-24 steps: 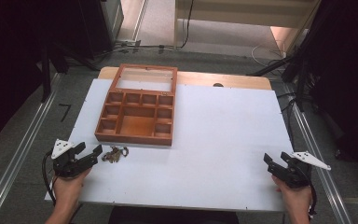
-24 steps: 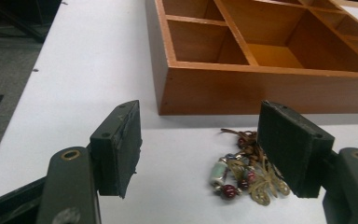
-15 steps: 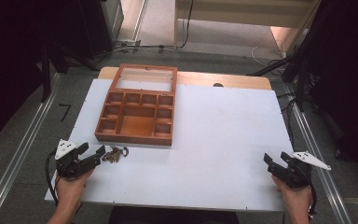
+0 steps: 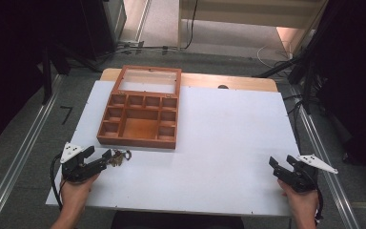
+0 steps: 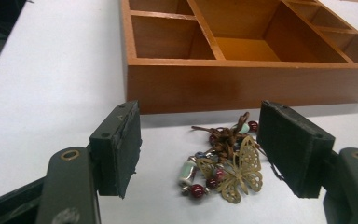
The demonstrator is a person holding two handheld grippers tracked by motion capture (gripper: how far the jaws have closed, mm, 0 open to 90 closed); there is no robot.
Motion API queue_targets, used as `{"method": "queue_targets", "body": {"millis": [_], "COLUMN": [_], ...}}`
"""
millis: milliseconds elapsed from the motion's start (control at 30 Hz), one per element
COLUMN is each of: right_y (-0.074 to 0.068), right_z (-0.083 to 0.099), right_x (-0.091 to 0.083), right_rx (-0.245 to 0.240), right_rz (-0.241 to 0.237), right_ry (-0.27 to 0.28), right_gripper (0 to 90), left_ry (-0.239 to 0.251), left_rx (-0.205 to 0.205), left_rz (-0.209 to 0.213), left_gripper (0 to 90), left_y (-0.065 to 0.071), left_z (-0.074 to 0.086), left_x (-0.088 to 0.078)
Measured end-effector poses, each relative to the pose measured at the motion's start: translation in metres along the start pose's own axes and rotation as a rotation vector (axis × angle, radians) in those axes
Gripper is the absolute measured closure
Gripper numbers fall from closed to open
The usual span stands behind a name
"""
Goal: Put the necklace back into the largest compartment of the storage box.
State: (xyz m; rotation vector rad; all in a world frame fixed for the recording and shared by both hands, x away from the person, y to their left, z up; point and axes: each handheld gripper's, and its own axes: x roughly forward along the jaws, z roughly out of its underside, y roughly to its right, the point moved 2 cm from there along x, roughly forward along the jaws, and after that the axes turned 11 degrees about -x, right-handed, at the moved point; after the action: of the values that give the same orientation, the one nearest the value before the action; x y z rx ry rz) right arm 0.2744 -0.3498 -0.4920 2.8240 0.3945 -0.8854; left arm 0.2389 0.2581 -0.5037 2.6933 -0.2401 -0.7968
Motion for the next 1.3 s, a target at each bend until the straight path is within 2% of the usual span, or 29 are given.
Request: {"method": "queue_targets", "body": {"millis": [900, 1300], "right_y": [-0.002, -0.001], "right_z": [-0.001, -0.001], "right_x": [0.0, 0.0], "right_rx": [-0.005, -0.006], "right_rz": [-0.002, -0.002], "right_ry": [0.001, 0.003], "right_gripper": [27.8, 27.9], "left_ry": [-0.026, -0.044], "left_rx": [0.039, 0.076], "left_rz": [0.027, 0.033], "left_gripper": [30.8, 37.1], "left_y": [0.013, 0.021], "left_z": [0.003, 0.005], "left_x": [0.007, 0.017]}}
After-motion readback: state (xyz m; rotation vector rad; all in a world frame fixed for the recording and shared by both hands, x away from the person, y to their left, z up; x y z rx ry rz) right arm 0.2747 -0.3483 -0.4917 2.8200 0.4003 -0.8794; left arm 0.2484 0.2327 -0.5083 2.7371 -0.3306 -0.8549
